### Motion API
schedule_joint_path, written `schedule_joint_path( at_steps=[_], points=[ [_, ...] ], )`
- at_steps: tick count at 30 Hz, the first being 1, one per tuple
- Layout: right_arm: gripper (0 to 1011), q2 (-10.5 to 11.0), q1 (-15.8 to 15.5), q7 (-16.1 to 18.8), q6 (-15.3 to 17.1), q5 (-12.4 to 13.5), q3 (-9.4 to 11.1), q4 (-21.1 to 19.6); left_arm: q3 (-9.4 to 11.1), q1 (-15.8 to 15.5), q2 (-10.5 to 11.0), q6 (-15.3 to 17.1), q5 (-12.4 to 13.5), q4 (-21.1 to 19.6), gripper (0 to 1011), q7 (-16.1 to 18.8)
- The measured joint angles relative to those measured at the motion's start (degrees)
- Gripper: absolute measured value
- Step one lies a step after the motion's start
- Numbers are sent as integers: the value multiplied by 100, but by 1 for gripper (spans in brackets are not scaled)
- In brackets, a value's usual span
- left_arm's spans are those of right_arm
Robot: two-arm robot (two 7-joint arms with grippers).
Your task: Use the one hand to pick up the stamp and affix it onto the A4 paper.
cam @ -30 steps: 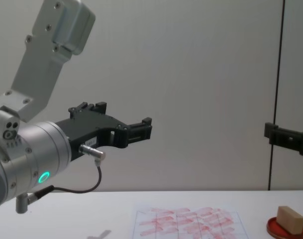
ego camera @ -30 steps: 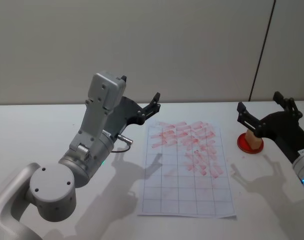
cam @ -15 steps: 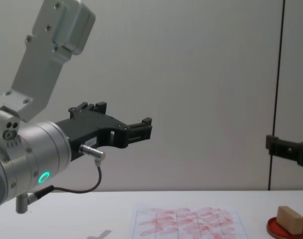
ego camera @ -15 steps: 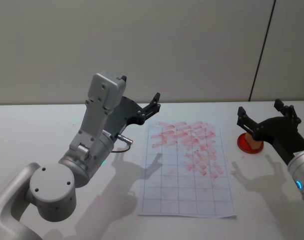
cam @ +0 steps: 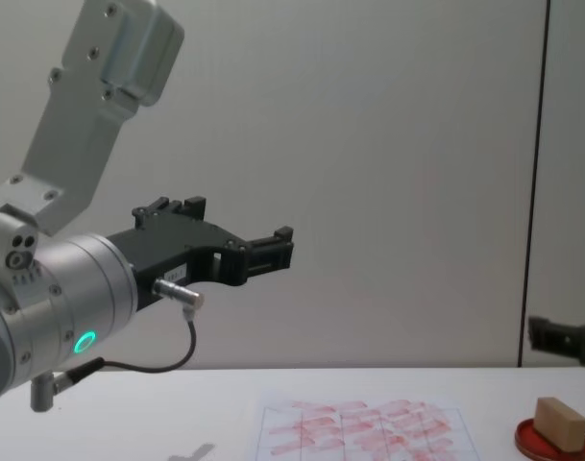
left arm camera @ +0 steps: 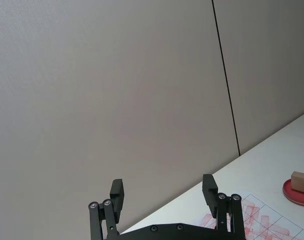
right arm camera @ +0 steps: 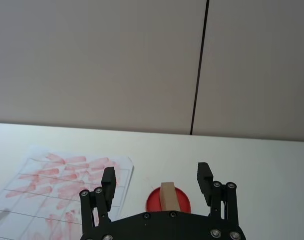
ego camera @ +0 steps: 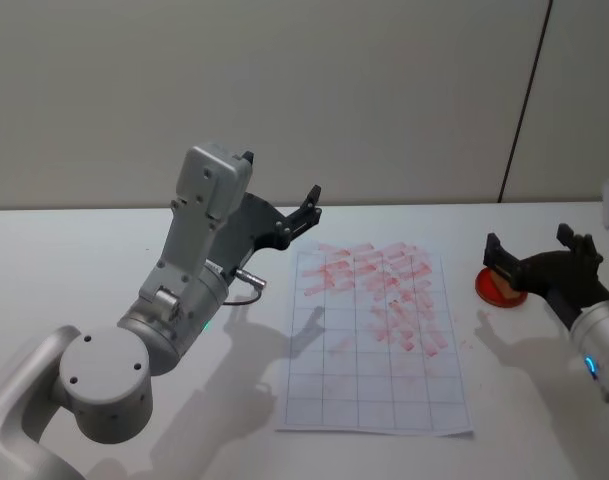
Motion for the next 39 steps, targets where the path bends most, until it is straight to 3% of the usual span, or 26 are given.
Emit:
schedule_joint_path(
  at_steps=[11, 31, 37, 39],
  points=[
    [1001, -154, 412, 95, 310, -140, 38, 664, 0, 0, 0, 0, 0, 0, 1001, 0],
    [1001, -297, 889, 393, 684, -248, 95, 1470, 0, 0, 0, 0, 0, 0, 1001, 1],
    [868, -332, 993, 465, 731, -254, 106, 1673, 0, 0, 0, 0, 0, 0, 1001, 1],
    [781, -346, 1027, 485, 747, -256, 111, 1759, 0, 0, 0, 0, 0, 0, 1001, 1]
  ],
)
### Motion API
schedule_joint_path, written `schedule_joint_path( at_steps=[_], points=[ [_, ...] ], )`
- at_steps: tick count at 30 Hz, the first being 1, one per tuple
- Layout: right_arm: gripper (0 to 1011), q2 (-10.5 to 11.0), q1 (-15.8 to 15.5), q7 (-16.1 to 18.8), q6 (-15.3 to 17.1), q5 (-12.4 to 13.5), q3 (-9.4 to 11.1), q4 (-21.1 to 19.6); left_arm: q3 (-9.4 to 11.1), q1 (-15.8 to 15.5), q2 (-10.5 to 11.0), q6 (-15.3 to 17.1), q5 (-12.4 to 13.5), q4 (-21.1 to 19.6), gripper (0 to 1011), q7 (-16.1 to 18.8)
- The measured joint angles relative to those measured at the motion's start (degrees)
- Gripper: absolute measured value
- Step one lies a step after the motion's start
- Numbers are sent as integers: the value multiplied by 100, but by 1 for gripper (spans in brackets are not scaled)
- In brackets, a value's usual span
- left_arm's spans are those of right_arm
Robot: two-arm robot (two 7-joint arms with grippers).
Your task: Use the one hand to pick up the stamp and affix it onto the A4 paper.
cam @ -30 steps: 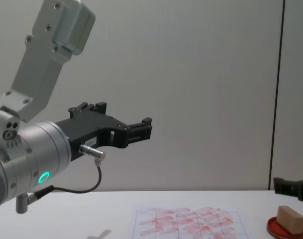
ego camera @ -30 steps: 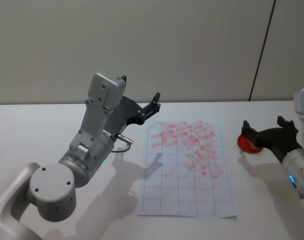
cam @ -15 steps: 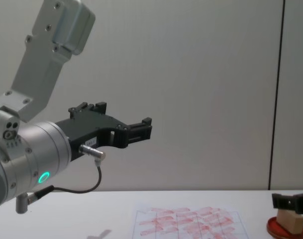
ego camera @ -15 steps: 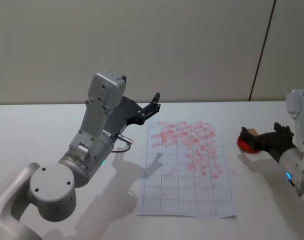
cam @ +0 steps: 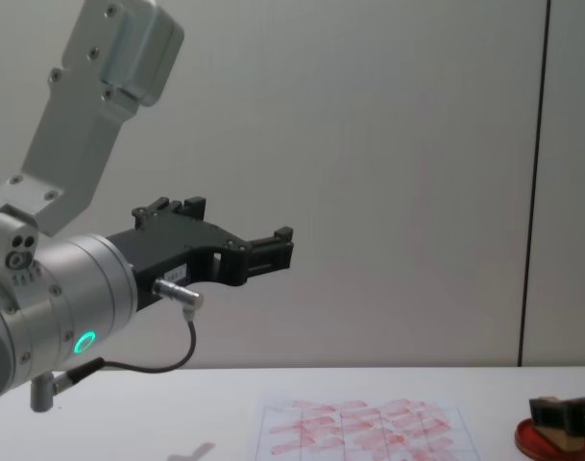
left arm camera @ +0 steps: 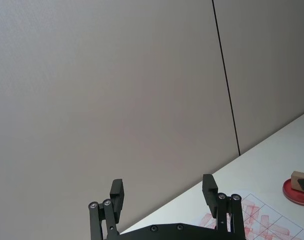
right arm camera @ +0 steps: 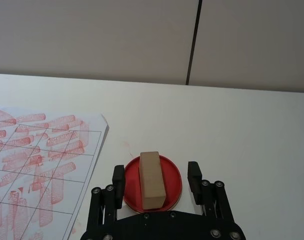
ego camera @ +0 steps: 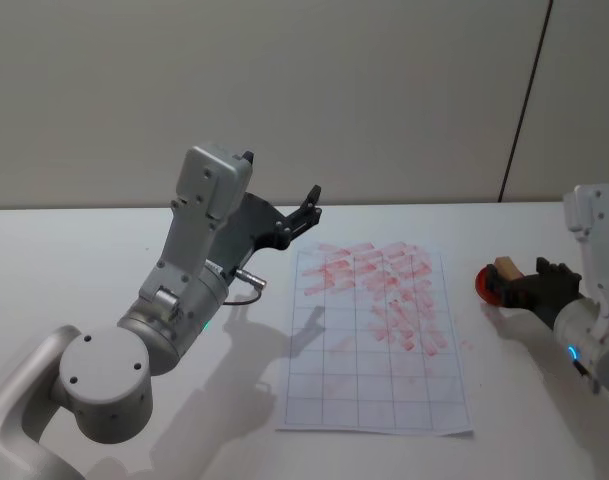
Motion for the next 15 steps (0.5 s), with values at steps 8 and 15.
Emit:
schedule_joint_path(
  at_steps=[8, 15],
  points=[
    [550, -36, 102, 59, 14, -8, 13, 227, 0, 0, 0, 0, 0, 0, 1001, 0],
    [331, -56, 153, 108, -5, -21, 22, 354, 0, 0, 0, 0, 0, 0, 1001, 0]
  ],
)
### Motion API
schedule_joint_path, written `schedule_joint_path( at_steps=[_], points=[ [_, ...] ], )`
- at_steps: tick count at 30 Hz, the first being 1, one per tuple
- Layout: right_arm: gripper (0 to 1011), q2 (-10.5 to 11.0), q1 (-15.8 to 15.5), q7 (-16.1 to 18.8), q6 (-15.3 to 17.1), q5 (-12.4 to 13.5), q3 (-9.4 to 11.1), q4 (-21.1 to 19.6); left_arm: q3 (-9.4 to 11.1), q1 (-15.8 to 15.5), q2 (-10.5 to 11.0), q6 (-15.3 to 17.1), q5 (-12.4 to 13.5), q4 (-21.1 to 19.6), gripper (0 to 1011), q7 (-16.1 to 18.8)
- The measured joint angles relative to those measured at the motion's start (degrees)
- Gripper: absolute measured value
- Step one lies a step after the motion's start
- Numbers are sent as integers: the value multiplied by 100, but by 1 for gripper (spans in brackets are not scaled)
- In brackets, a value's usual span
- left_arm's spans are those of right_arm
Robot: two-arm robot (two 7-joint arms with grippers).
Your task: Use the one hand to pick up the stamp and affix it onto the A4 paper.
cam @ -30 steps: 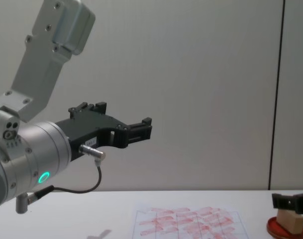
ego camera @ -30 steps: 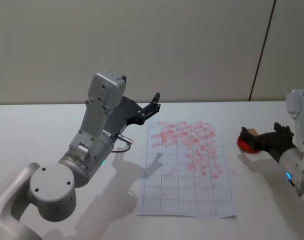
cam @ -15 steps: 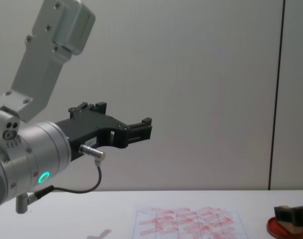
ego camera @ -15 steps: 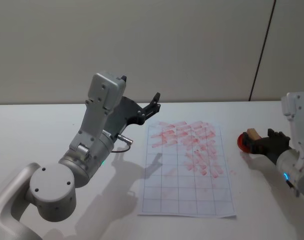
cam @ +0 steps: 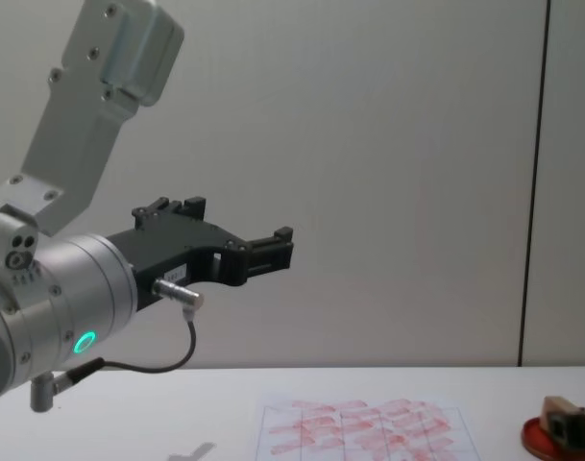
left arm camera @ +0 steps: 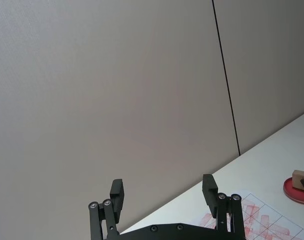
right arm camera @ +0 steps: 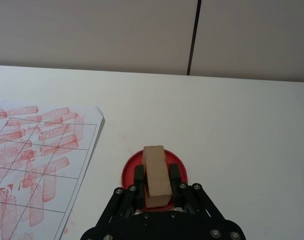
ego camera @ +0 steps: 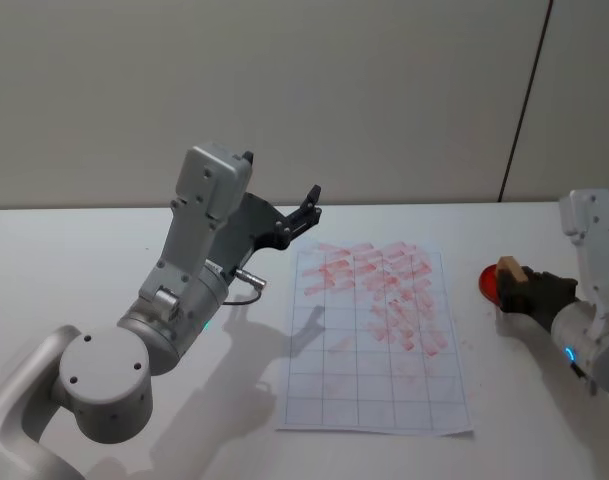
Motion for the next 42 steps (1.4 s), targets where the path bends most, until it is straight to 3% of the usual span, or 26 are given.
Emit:
schedule_joint_path(
  at_steps=[5, 31, 38, 42],
  points=[
    [223, -13, 27, 24, -18, -10, 2, 65, 0, 0, 0, 0, 0, 0, 1001, 0],
    [220, -107, 164, -36, 190, 103, 40, 309, 0, 0, 0, 0, 0, 0, 1001, 0],
    [220, -99, 135, -48, 160, 84, 51, 116, 0, 0, 0, 0, 0, 0, 1002, 0],
    [220, -86, 100, -42, 99, 56, 57, -201, 0, 0, 0, 0, 0, 0, 1001, 0]
  ],
)
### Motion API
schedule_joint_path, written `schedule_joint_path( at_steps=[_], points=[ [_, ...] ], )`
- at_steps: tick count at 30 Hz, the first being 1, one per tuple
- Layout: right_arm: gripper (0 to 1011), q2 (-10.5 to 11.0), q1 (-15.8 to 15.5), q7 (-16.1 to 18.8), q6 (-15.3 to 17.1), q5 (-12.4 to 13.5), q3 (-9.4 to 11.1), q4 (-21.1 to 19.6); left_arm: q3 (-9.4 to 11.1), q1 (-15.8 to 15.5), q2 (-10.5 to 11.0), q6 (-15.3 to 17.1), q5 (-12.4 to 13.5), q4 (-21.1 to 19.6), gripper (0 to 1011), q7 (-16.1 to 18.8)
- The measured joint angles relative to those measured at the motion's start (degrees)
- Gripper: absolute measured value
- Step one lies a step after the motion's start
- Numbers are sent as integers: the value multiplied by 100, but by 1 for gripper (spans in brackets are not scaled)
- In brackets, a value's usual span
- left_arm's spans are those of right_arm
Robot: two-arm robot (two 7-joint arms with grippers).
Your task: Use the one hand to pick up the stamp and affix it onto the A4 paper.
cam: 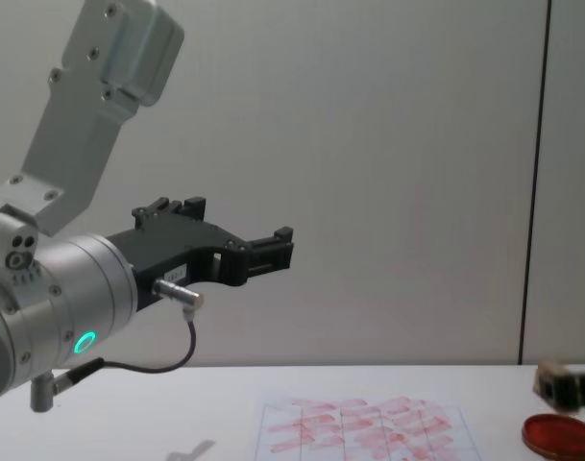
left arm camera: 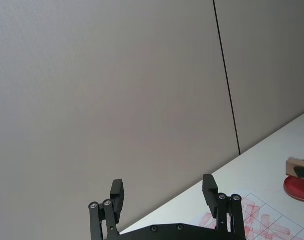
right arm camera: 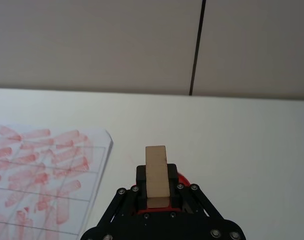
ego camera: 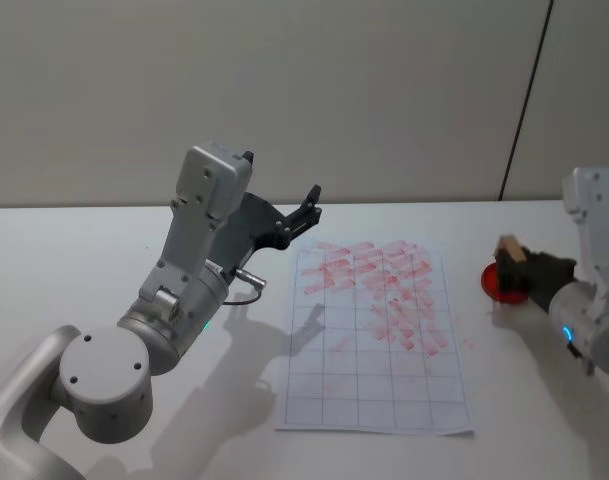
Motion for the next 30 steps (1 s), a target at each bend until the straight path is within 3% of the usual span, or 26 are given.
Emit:
schedule_joint_path(
  at_steps=[8, 16, 30],
  points=[
    [220, 9, -71, 69, 31, -39, -23, -577, 0, 0, 0, 0, 0, 0, 1001, 0],
    [220, -52, -222, 191, 329, -88, -166, -1166, 0, 0, 0, 0, 0, 0, 1001, 0],
    [220, -220, -467, 380, 938, -246, -495, -1457, 0, 0, 0, 0, 0, 0, 1001, 0]
  ],
)
